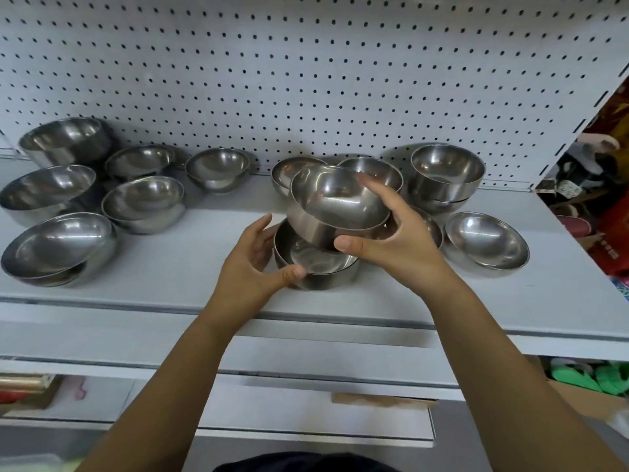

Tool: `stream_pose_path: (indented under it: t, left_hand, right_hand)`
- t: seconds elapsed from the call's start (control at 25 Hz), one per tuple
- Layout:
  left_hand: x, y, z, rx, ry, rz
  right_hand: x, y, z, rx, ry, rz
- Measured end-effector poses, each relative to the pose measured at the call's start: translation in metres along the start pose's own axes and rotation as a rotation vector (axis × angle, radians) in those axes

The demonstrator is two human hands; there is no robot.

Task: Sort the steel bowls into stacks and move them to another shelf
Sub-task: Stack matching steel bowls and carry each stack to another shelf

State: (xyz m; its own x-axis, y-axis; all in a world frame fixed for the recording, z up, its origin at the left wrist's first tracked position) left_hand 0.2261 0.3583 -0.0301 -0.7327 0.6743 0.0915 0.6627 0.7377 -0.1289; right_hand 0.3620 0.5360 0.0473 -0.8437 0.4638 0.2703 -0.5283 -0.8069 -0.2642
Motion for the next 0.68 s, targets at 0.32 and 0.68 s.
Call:
stream_pose_path:
  t: [0.32, 0.68]
  left_hand:
    - [0.000, -0.005, -0.001, -0.010, 0.032, -0.008]
    - [0.001, -0.004, -0.001, 0.006, 0.036, -0.008]
  right_hand:
    - [-0.002, 0.015, -0.013, -0.131, 0.037, 0.116]
    - [-0.002, 0.019, -0.015, -0.332, 0.078, 0.236]
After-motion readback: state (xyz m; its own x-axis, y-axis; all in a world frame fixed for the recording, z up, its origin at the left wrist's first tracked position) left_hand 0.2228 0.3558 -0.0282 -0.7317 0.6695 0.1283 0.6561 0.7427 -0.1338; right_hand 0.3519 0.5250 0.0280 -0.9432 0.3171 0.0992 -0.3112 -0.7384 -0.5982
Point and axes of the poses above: each hand's wrist, its own x-axis towards the middle knuckle, its own y-axis out of the palm, z = x × y, the point moved 7 cm from there along x, towards the middle knuckle, and after that the axes turned 2 degrees about -y, right-handed, at the moved point
